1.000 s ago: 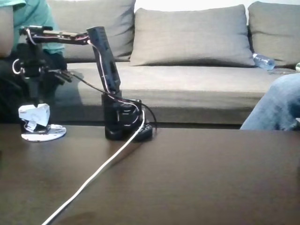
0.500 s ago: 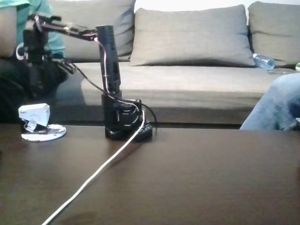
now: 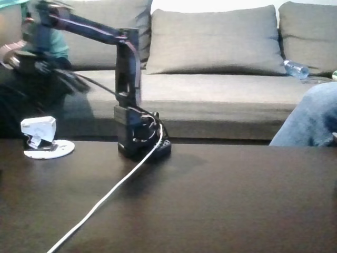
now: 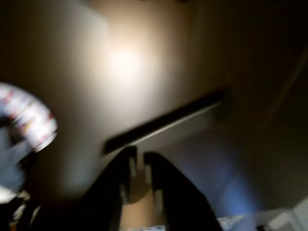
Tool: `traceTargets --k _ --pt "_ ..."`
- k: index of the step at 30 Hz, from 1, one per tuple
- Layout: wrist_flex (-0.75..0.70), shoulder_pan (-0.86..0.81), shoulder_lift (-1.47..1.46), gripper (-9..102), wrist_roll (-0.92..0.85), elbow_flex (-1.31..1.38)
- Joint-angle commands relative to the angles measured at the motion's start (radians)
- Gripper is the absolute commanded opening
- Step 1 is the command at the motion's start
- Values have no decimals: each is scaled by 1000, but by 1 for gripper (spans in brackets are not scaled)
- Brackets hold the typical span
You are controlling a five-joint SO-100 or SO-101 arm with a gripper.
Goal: Grasp a servo box and put it on the zirlivani.
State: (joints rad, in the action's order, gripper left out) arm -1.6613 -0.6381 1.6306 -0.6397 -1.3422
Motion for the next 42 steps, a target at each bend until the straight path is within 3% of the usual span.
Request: traceTargets --k 1,8,13,16,20,25,30,42 --pt "106 273 51 1 190 -57" --pt "439 598 172 1 456 -396" --pt "704 727 551 0 469 -873" --pt "776 796 838 0 471 -1157" --pt "729 838 1262 0 575 -1450" --pt "391 848 1764 0 485 -1626" --pt "353 830 1652 0 474 -1583" --pt "295 831 1727 0 463 -1631"
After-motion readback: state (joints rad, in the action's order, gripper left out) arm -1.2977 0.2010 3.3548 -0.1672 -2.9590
